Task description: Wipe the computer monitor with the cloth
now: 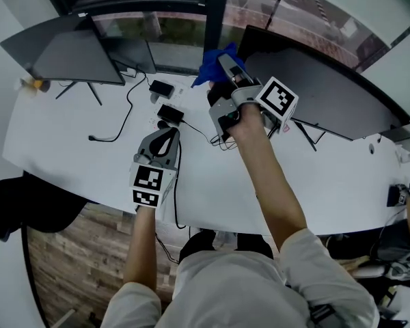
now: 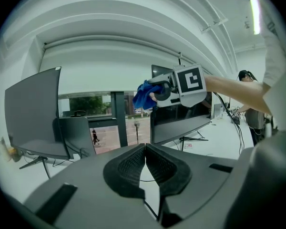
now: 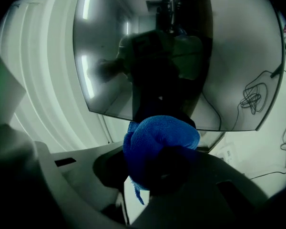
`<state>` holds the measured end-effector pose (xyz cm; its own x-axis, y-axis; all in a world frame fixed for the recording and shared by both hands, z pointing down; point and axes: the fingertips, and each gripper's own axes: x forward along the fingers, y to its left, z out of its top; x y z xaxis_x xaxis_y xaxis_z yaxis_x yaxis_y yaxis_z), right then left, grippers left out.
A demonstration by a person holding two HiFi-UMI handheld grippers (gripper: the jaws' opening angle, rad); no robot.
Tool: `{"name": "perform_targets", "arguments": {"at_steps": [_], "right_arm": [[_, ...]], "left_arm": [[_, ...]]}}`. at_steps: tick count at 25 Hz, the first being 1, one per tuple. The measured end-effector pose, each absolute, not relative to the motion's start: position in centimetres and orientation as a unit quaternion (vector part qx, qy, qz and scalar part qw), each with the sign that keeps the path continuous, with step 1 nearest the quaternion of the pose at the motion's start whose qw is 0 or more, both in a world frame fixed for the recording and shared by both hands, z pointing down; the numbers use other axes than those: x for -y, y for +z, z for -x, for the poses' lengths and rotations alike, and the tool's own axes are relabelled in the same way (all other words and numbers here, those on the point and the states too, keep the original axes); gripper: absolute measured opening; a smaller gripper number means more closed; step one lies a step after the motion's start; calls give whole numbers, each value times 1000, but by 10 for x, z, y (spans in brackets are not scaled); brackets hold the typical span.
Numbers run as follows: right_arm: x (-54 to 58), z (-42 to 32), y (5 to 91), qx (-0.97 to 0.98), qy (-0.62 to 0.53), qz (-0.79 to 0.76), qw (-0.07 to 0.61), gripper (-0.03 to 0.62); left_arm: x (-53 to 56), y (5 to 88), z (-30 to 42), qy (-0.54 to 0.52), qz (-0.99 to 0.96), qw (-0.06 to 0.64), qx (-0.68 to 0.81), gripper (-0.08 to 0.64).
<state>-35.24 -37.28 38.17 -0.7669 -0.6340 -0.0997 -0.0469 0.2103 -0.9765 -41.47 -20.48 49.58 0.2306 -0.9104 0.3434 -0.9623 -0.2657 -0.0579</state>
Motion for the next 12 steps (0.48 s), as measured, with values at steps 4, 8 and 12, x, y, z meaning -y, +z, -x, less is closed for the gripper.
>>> {"name": "perform_targets", "arguments": {"at_steps": [4, 8, 12], "right_arm": [[371, 355, 341, -746, -576, 211, 260, 86], [372, 358, 301, -756, -563, 190, 274, 86], [367, 358, 270, -766, -553, 163, 284, 86]], "left_arm": [[204, 493, 410, 160, -781, 85, 597, 18], [209, 477, 403, 146, -783, 71, 601, 18], [207, 464, 398, 143, -781, 64, 605, 18]]}}
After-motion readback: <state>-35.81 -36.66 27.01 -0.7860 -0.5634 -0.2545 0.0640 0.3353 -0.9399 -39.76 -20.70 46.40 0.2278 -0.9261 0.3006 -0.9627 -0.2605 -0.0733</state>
